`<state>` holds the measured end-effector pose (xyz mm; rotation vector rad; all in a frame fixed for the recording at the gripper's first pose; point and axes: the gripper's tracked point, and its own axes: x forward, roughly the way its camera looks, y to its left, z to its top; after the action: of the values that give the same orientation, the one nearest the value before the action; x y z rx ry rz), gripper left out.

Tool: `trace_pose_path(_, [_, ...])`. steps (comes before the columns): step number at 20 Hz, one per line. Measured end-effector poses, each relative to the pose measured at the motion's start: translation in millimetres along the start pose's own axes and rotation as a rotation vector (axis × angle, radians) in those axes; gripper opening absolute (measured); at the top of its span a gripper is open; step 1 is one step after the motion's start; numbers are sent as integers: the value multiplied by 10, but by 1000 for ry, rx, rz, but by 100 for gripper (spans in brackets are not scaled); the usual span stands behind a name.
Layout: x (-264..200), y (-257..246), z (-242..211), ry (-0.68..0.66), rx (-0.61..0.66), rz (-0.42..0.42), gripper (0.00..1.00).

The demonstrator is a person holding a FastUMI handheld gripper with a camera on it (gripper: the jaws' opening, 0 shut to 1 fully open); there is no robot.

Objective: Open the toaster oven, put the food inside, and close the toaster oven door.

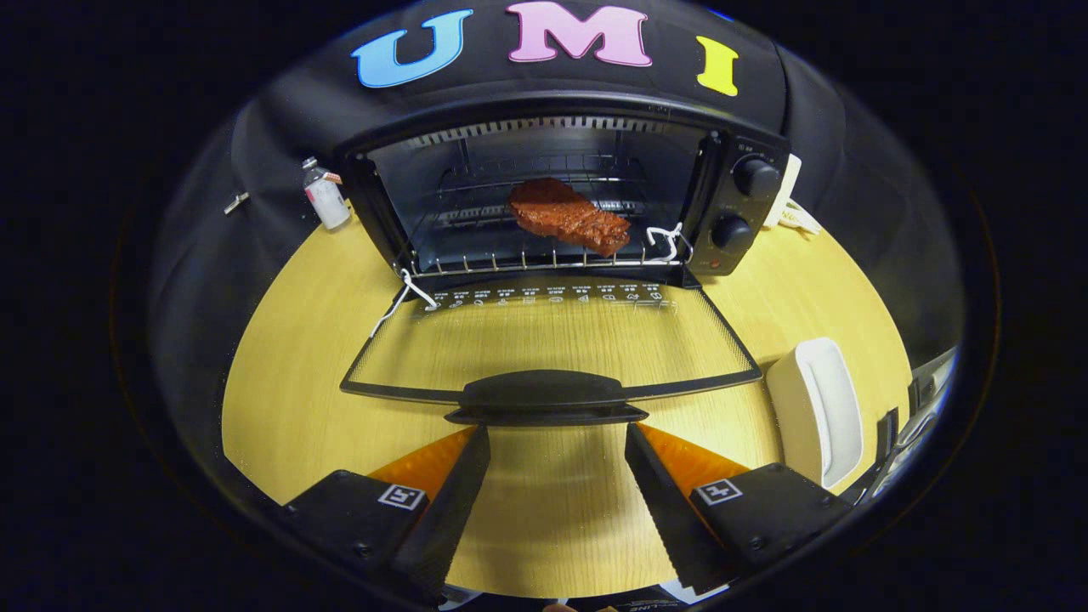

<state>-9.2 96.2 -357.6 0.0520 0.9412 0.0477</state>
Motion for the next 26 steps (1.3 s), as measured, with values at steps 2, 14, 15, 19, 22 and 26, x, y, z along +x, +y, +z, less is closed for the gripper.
trace_pose_path(2, [-54,10,61,-19,5,4,98])
trace_pose_path(14, [-453,79,834,-261,41,27,98])
trace_pose_path(15, [-462,82,935,-285,31,32,99])
trace_pose_path(19, [-491,99,1105,-286,65,69,99])
trace_pose_path(22, [-632,60,1300,-343,84,79,98])
trace_pose_path(26, [-984,-15,1395,-416,26,75,98])
